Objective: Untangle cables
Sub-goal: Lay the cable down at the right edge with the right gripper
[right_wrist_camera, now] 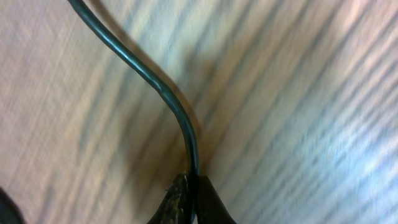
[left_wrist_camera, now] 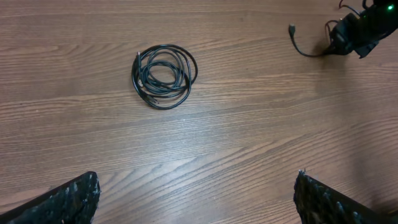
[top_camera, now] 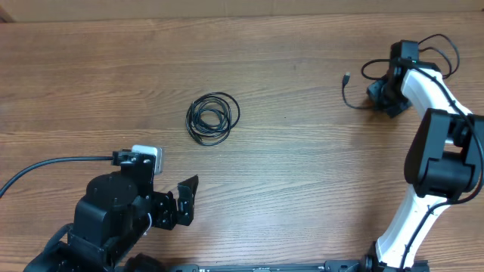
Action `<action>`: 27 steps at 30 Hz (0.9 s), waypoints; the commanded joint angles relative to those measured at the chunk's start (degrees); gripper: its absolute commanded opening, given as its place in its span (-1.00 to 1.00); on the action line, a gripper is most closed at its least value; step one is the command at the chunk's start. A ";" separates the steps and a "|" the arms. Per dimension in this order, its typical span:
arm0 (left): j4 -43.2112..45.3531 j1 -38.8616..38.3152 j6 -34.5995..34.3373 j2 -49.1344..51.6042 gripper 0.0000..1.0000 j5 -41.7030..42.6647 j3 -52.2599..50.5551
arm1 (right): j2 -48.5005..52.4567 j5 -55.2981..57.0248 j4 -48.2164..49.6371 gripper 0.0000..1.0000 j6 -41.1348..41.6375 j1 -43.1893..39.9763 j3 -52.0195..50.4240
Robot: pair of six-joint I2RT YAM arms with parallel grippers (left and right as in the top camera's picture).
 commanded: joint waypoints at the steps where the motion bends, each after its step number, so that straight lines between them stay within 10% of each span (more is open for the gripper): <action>1: 0.15 -0.04 1.11 0.09 0.99 -0.74 -0.17 | 0.31 2.84 1.38 -0.93 -0.42 -3.63 1.25; 14: 0.15 -0.04 1.11 0.09 0.99 -0.74 -0.17 | 0.28 1.88 -10.03 -0.93 -7.93 -17.09 27.67; 27: 0.15 -0.04 1.11 0.09 0.99 -0.72 -0.17 | 0.31 -3.87 -6.12 -0.92 -7.28 -14.51 27.82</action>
